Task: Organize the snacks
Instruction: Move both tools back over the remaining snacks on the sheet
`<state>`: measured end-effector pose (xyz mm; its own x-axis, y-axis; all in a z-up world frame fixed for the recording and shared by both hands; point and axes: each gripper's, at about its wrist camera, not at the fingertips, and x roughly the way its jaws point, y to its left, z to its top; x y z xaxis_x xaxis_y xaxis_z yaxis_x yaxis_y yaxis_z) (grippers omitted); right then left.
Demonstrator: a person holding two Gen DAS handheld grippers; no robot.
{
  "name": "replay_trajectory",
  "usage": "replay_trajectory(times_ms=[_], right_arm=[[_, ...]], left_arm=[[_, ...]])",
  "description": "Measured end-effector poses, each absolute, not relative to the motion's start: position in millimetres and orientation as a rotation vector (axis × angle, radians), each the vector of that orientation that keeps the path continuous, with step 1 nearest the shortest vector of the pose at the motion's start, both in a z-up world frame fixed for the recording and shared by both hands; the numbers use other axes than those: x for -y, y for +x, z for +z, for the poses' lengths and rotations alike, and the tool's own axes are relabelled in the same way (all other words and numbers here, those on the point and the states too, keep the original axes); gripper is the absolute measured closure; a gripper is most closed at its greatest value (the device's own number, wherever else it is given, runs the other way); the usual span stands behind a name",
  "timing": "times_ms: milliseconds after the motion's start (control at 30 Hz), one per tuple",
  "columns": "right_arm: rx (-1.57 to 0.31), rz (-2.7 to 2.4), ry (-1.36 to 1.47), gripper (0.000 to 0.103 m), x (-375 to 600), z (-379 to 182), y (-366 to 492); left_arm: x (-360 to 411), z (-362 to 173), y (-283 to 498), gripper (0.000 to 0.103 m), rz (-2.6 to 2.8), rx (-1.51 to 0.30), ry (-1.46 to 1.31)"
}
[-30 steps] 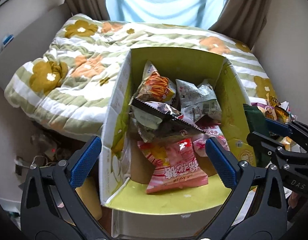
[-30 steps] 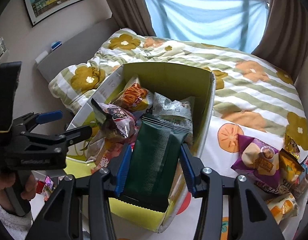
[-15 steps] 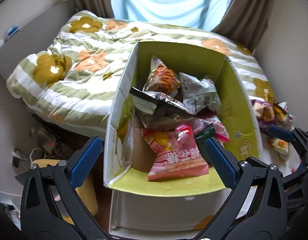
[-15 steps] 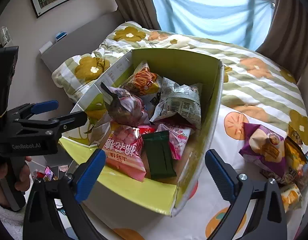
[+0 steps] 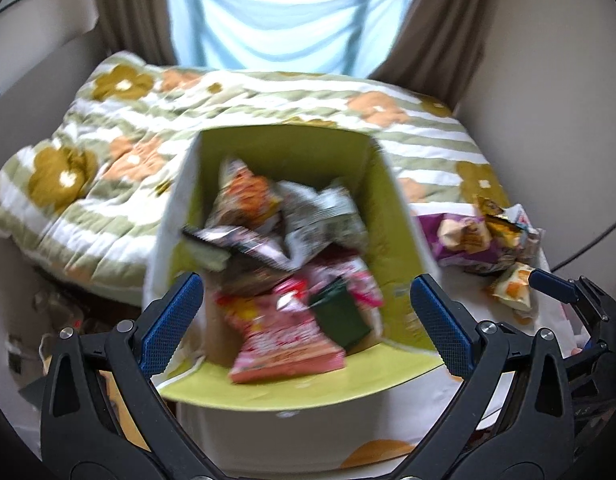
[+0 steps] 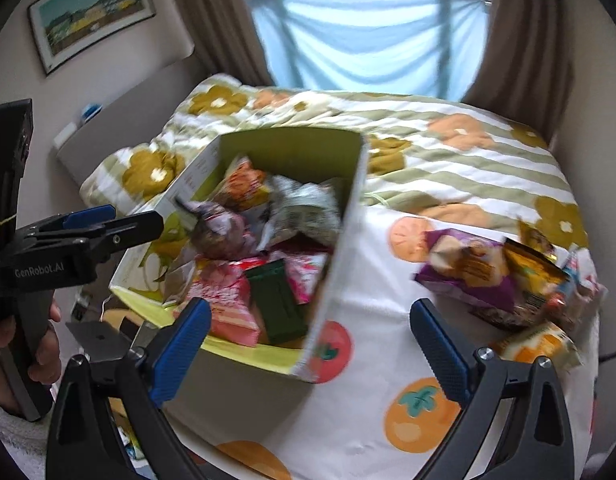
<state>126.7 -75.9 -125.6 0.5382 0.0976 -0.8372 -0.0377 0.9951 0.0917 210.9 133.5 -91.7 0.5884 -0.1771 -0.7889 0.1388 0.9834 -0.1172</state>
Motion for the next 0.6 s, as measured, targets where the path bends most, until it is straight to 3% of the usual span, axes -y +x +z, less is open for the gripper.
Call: replay_trajectory(times_ms=[267,600], right_arm=[[-0.946,-0.054,0.096,0.000,161,-104,103],[-1.008,-0.132,0.120,0.000,269,-97,101]], left_arm=[[-30,-88,232,0.000,-0.321,-0.932,0.002],[87,-130,270,0.000,-0.364,-1.051,0.004]])
